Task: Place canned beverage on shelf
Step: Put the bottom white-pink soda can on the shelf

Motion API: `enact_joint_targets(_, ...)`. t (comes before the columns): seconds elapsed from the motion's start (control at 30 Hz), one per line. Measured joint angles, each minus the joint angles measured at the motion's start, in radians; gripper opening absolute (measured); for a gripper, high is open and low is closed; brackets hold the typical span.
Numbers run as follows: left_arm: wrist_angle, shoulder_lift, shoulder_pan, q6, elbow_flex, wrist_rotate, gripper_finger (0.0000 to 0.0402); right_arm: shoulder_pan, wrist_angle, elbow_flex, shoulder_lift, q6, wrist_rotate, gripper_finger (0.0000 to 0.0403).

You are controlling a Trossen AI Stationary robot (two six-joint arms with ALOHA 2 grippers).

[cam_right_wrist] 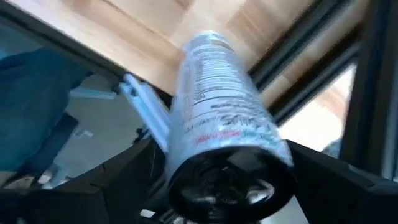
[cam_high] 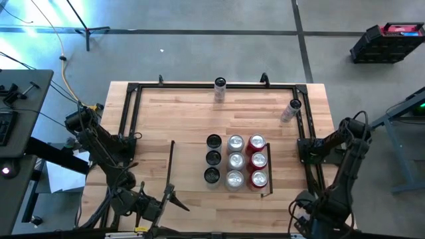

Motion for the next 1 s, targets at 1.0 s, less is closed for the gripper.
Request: enact_joint_targets(1.0,-0.244,-0.081,-0.070,-0.199,-0.001,0.000,0.0330,-0.247,0.054,0.138,0.067,-0.462,0.169,0.0249)
